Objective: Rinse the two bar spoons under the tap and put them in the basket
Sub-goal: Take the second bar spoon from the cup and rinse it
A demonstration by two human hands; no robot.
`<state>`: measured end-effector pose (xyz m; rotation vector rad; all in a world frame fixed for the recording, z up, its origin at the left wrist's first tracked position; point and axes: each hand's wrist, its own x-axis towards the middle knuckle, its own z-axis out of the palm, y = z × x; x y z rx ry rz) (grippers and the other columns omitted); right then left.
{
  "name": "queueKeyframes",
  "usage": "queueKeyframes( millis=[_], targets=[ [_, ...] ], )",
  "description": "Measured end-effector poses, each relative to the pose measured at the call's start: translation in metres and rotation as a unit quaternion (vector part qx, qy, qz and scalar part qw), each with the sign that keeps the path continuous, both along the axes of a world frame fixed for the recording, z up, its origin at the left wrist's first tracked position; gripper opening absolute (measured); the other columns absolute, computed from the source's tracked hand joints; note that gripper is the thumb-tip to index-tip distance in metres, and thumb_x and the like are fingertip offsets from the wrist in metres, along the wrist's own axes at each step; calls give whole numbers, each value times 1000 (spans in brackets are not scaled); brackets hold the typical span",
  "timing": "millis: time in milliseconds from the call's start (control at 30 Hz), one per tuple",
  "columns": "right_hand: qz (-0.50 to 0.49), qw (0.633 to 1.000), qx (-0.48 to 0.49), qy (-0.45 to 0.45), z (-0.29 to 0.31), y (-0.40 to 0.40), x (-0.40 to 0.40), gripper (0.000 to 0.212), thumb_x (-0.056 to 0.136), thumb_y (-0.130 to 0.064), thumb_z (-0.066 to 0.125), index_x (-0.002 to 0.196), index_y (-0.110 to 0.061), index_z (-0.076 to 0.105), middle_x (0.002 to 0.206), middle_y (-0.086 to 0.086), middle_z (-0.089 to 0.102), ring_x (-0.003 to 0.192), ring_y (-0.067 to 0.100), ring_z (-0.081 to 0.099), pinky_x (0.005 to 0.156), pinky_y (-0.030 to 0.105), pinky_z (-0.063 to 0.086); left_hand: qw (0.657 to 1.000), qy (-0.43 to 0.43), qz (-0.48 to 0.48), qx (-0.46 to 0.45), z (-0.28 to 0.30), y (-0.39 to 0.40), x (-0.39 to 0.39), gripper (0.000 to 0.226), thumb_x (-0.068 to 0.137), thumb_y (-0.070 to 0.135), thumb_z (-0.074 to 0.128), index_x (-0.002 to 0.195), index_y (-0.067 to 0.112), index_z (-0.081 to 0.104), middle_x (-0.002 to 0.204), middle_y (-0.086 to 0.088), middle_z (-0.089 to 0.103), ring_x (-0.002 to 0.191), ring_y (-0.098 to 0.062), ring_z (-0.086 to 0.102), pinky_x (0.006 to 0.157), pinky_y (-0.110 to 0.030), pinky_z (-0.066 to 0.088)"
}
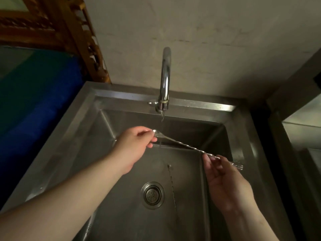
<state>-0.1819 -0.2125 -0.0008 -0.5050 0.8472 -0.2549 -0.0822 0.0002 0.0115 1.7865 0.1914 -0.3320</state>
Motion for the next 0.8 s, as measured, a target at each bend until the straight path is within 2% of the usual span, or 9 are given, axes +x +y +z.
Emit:
queueKeyframes(
  millis=[133,233,300,367,433,500,567,700,800],
  targets=[
    [9,995,88,54,-22,1,1,24,104,-10,44,92,5,58,67,21,73,62,29,76,79,42,63,1000,-18,-10,1,1,-14,12,11,89,19,62,84,21,72,76,6,77,61,-1,64,54,-14,43],
    [57,988,90,114,-38,8,-5,28,104,-17,45,88,3,57,85,24,66,58,32,75,58,40,64,997,-58,-43,34,3,-18,14,12,88,22,62,82,24,73,76,9,77,63,0,66,60,-16,47],
    [114,978,45,170,-45,12,-7,28,103,-20,47,88,1,57,83,21,64,57,31,72,52,37,61,992,-86,-64,59,5,-19,15,17,88,25,62,76,27,73,74,10,76,63,-2,67,64,-21,51],
    [207,947,-86,232,-44,15,-6,26,100,-23,52,83,-4,59,66,12,63,50,22,64,49,30,52,989,-104,-72,82,7,-19,17,19,88,27,62,72,26,73,72,10,75,62,-4,67,66,-27,55],
    [304,856,-335,249,-34,19,3,29,97,-27,55,74,-12,60,54,1,61,44,14,58,46,30,50,986,-114,-66,100,9,-18,20,18,87,28,63,72,25,73,72,9,75,63,-6,68,66,-29,56],
    [313,728,-588,164,-15,30,20,19,95,-31,57,81,-22,66,70,-2,66,63,16,63,64,41,56,985,-120,-63,109,11,-18,22,16,87,27,64,73,25,73,71,12,75,62,-4,67,61,-22,54],
    [285,657,-696,46,-2,45,42,15,95,-30,58,98,-21,70,91,1,67,86,19,63,80,39,52,983,-124,-65,123,11,-19,21,17,87,28,64,73,24,72,70,11,74,61,-5,67,56,-18,49],
    [351,738,-575,-26,15,71,83,16,97,-33,53,93,-26,67,82,-7,70,79,9,64,70,28,50,976,-143,-77,148,11,-19,19,17,86,30,61,75,25,72,66,0,72,59,-13,64,58,-28,46],
    [365,749,-553,-26,8,68,84,21,97,-33,53,89,-21,68,76,-1,71,75,17,67,71,39,54,976,-148,-58,147,14,-15,20,16,84,29,62,76,36,73,67,12,73,63,-7,67,57,-20,48]
  ],
)
